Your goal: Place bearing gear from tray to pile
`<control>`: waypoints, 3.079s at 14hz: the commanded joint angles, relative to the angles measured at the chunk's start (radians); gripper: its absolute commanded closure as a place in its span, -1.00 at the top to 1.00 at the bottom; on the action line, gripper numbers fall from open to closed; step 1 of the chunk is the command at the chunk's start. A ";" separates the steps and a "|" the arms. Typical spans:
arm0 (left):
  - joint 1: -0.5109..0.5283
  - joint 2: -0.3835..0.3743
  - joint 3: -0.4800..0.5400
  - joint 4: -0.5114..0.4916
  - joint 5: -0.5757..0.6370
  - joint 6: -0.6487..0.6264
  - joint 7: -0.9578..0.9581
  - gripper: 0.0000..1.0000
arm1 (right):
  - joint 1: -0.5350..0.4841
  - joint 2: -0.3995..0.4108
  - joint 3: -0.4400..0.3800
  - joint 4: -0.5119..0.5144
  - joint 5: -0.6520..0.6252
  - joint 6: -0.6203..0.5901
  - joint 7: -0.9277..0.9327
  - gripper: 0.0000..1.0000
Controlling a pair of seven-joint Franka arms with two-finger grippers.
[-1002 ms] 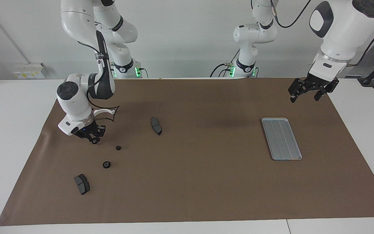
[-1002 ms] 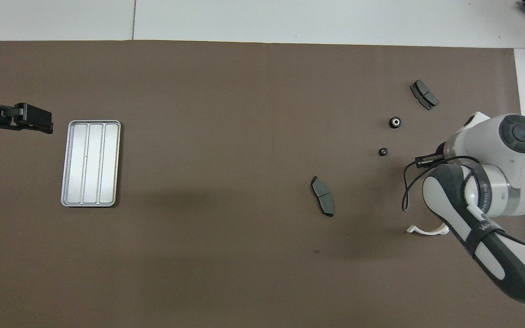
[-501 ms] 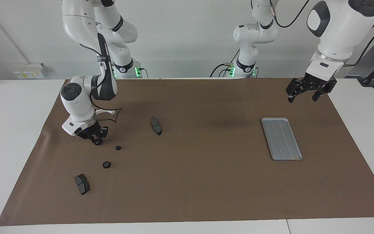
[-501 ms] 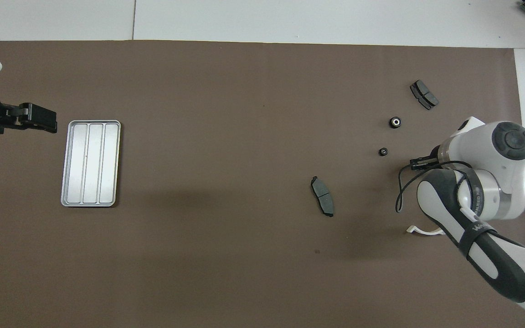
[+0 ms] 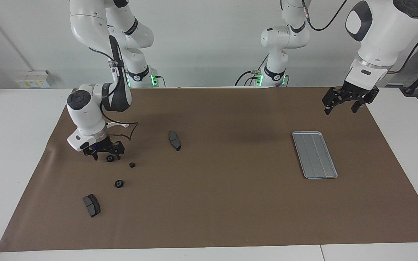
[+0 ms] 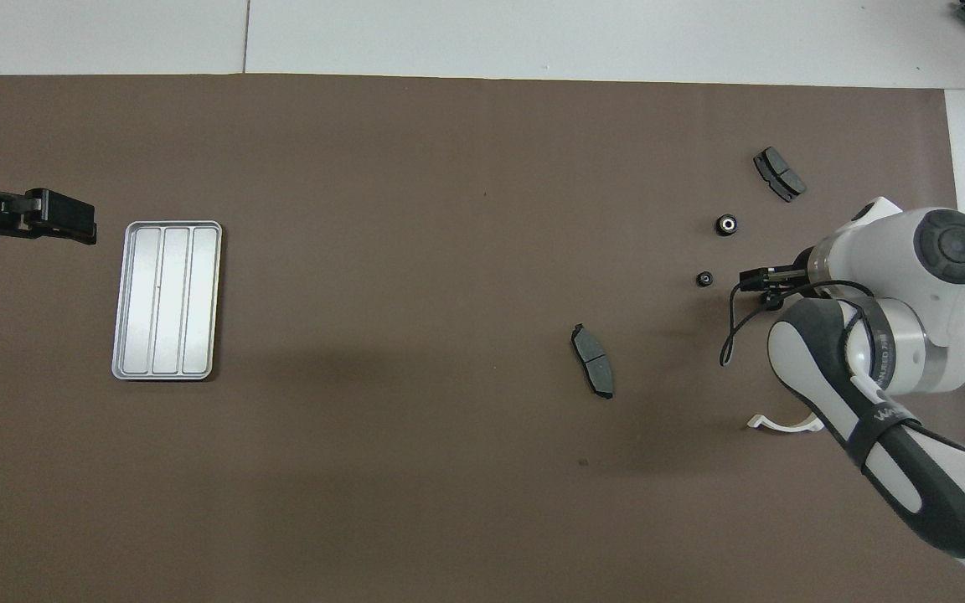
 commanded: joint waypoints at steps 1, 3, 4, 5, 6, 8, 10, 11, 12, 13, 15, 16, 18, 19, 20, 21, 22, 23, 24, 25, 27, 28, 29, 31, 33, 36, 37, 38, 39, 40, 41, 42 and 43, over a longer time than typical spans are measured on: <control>-0.002 -0.032 0.005 -0.037 -0.009 0.009 0.005 1.00 | 0.014 -0.038 0.008 0.096 0.013 -0.132 0.085 1.00; -0.002 -0.032 0.005 -0.037 -0.009 0.009 0.005 1.00 | 0.016 -0.058 0.010 0.173 0.013 -0.244 0.128 1.00; -0.002 -0.032 0.005 -0.037 -0.009 0.009 0.005 1.00 | 0.016 -0.079 0.010 0.194 0.013 -0.287 0.131 1.00; -0.002 -0.032 0.005 -0.037 -0.009 0.009 0.005 1.00 | 0.016 -0.110 0.010 0.198 0.015 -0.316 0.131 1.00; -0.002 -0.032 0.005 -0.037 -0.009 0.009 0.005 1.00 | 0.015 -0.143 0.010 0.198 0.015 -0.342 0.131 1.00; -0.002 -0.032 0.005 -0.037 -0.009 0.009 0.005 1.00 | 0.013 -0.211 0.008 0.199 0.016 -0.424 0.128 1.00; -0.002 -0.032 0.005 -0.037 -0.009 0.009 0.005 1.00 | 0.004 -0.271 0.005 0.207 0.030 -0.500 0.121 1.00; -0.002 -0.032 0.005 -0.037 -0.009 0.009 0.005 1.00 | -0.001 -0.289 0.001 0.230 0.045 -0.552 0.119 1.00; -0.002 -0.032 0.005 -0.036 -0.009 0.009 0.005 1.00 | -0.004 -0.295 -0.004 0.272 0.058 -0.627 0.116 1.00; -0.002 -0.032 0.005 -0.037 -0.009 0.009 0.005 1.00 | -0.021 -0.294 -0.002 0.326 0.064 -0.696 0.102 1.00; -0.002 -0.032 0.005 -0.037 -0.009 0.009 0.005 1.00 | -0.022 -0.294 -0.007 0.398 0.062 -0.773 0.026 1.00; -0.002 -0.032 0.005 -0.037 -0.009 0.009 0.005 1.00 | -0.012 -0.295 -0.028 0.414 0.058 -0.798 0.003 1.00; -0.002 -0.032 0.005 -0.037 -0.009 0.009 0.005 1.00 | 0.071 -0.297 -0.083 0.417 0.050 -0.807 0.003 1.00; -0.002 -0.032 0.005 -0.037 -0.009 0.009 0.005 1.00 | 0.082 -0.297 -0.091 0.412 0.050 -0.809 0.007 1.00; -0.002 -0.032 0.005 -0.037 -0.009 0.009 0.005 1.00 | 0.073 -0.299 -0.084 0.411 0.050 -0.818 0.007 1.00; -0.002 -0.032 0.005 -0.037 -0.009 0.009 0.005 1.00 | 0.067 -0.299 -0.084 0.411 0.053 -0.836 0.007 1.00; -0.002 -0.032 0.005 -0.037 -0.009 0.009 0.005 1.00 | 0.055 -0.300 -0.081 0.411 0.056 -0.846 0.003 1.00; -0.002 -0.032 0.005 -0.037 -0.009 0.009 0.005 1.00 | 0.053 -0.303 -0.079 0.411 0.058 -0.852 0.001 1.00; -0.002 -0.032 0.005 -0.037 -0.009 0.009 0.005 1.00 | 0.056 -0.305 -0.079 0.411 0.056 -0.852 0.001 1.00; -0.002 -0.032 0.005 -0.037 -0.009 0.009 0.005 1.00 | 0.060 -0.305 -0.079 0.411 0.056 -0.850 0.001 1.00; -0.002 -0.032 0.005 -0.037 -0.009 0.009 0.005 1.00 | 0.064 -0.306 -0.079 0.406 0.055 -0.860 -0.022 1.00; -0.002 -0.032 0.005 -0.037 -0.009 0.009 0.005 1.00 | 0.064 -0.308 -0.079 0.408 0.055 -0.869 -0.051 1.00; -0.002 -0.032 0.005 -0.037 -0.009 0.009 0.005 1.00 | 0.058 -0.306 -0.081 0.409 0.056 -0.869 -0.056 1.00; -0.002 -0.032 0.005 -0.037 -0.009 0.009 0.005 1.00 | 0.056 -0.305 -0.076 0.412 0.052 -0.866 -0.047 1.00; -0.002 -0.032 0.005 -0.037 -0.009 0.009 0.005 1.00 | 0.007 -0.305 -0.014 0.417 0.050 -0.884 -0.024 1.00; -0.002 -0.032 0.005 -0.037 -0.009 0.009 0.005 1.00 | 0.001 -0.305 0.018 0.428 0.056 -0.887 -0.004 1.00; -0.002 -0.032 0.005 -0.037 -0.009 0.009 0.005 1.00 | 0.020 -0.305 -0.001 0.428 0.056 -0.889 -0.004 1.00; -0.002 -0.032 0.005 -0.037 -0.009 0.009 0.005 1.00 | 0.031 -0.305 -0.019 0.428 0.058 -0.889 -0.004 1.00; -0.002 -0.032 0.005 -0.037 -0.009 0.009 0.005 1.00 | 0.034 -0.305 -0.021 0.428 0.058 -0.889 -0.004 1.00; -0.002 -0.032 0.005 -0.037 -0.009 0.009 0.005 1.00 | 0.034 -0.306 -0.021 0.428 0.058 -0.887 -0.004 1.00; -0.002 -0.032 0.005 -0.037 -0.009 0.009 0.005 1.00 | 0.034 -0.308 -0.021 0.428 0.058 -0.887 -0.007 1.00; -0.002 -0.032 0.005 -0.037 -0.009 0.009 0.005 1.00 | 0.034 -0.312 -0.019 0.426 0.059 -0.887 -0.004 1.00; -0.002 -0.032 0.005 -0.037 -0.009 0.009 0.005 1.00 | 0.034 -0.314 -0.018 0.426 0.062 -0.886 -0.004 1.00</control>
